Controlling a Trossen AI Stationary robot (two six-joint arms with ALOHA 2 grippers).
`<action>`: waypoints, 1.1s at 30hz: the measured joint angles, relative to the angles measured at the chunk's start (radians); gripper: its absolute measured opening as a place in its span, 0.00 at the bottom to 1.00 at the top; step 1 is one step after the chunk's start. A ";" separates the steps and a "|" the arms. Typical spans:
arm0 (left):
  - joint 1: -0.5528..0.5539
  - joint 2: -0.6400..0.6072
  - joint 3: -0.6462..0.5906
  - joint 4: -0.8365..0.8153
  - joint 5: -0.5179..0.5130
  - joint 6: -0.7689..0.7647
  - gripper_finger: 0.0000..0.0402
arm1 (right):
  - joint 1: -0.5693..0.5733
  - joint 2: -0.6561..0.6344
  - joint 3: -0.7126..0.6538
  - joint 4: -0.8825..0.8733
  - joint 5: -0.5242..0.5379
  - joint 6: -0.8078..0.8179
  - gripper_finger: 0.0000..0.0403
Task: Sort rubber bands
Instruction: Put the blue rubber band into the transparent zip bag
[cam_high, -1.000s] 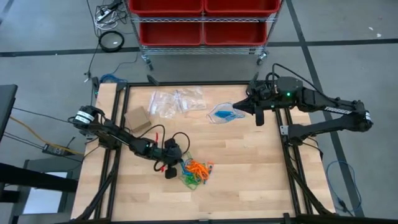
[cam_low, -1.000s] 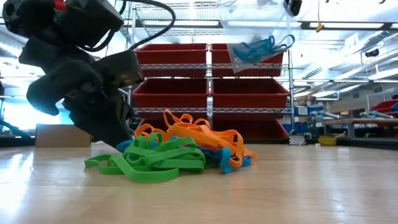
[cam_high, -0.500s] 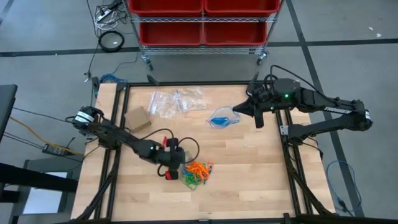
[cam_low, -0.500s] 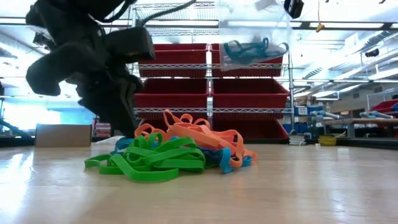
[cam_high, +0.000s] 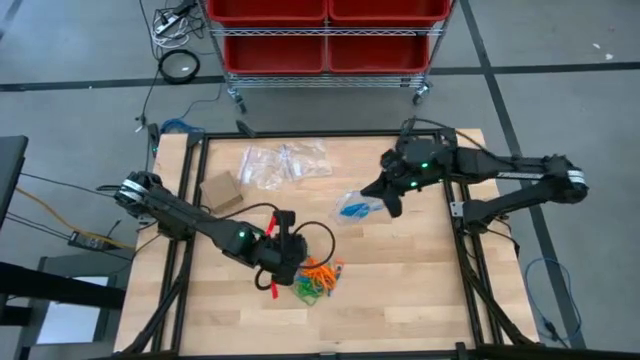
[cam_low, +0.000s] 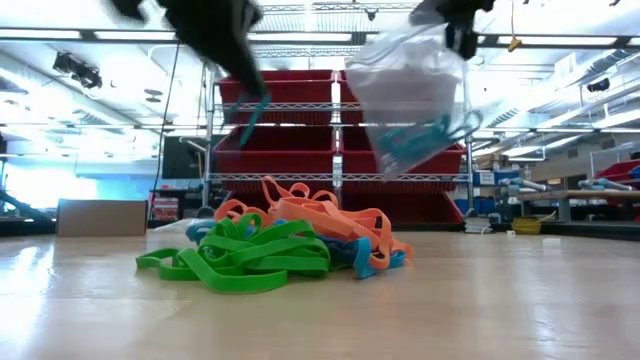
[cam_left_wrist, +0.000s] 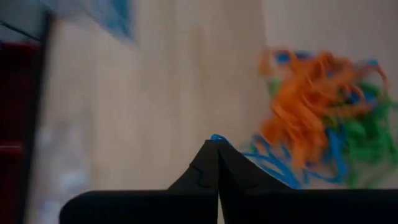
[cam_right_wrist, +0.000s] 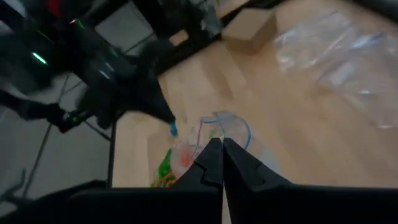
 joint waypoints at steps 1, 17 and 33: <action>0.001 0.000 0.029 -0.025 -0.025 0.019 0.00 | 0.004 0.022 0.000 0.005 -0.011 0.000 0.00; 0.015 -0.001 0.311 -0.026 -0.214 0.261 0.00 | 0.023 0.244 0.000 0.239 -0.105 0.032 0.00; 0.075 0.036 0.310 0.022 -0.188 0.337 0.00 | 0.020 0.260 0.000 0.317 -0.150 0.050 0.00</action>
